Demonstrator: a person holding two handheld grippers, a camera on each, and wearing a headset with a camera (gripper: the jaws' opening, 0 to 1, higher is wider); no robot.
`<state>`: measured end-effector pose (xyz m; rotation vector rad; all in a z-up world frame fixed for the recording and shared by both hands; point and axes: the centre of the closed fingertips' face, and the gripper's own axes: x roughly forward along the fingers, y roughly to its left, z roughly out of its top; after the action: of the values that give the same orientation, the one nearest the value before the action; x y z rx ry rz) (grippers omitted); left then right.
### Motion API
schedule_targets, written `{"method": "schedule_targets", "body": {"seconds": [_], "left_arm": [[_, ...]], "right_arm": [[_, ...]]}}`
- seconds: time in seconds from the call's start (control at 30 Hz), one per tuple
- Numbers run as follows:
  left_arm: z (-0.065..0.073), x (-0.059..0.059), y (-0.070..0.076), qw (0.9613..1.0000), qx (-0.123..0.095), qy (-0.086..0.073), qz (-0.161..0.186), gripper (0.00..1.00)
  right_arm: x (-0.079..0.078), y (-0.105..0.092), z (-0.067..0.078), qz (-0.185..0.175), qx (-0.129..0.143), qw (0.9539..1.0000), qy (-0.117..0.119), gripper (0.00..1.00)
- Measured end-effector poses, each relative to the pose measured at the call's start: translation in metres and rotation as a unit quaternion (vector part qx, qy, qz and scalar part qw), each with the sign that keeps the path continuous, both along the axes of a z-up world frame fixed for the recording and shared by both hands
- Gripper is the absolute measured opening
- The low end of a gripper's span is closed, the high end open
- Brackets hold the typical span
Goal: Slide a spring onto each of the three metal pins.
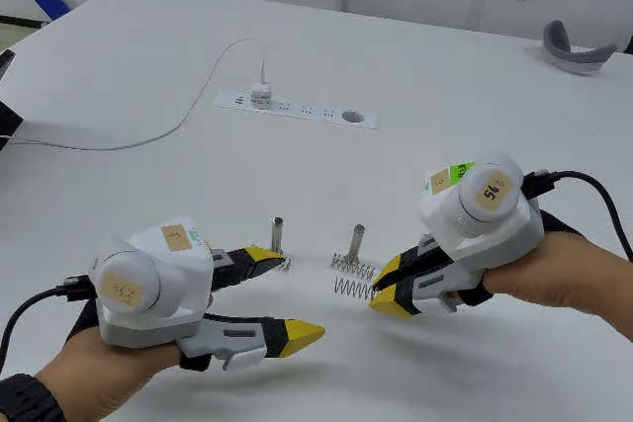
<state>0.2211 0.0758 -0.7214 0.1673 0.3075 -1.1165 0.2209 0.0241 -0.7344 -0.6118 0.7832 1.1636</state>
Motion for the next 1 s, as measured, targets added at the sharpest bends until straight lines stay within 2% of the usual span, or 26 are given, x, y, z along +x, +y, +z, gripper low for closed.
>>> {"method": "schedule_targets", "body": {"seconds": [0.5,1.0], "left_arm": [[-0.001,-0.009,-0.014,0.9992,0.013,-0.015,-0.035,0.42],[-0.005,-0.016,-0.021,0.9963,0.034,-0.047,-0.063,0.21]], "right_arm": [[-0.011,0.016,0.000,0.047,-0.004,0.9988,0.006,0.12],[-0.022,0.021,0.002,0.083,-0.010,0.9964,0.015,0.12]]}}
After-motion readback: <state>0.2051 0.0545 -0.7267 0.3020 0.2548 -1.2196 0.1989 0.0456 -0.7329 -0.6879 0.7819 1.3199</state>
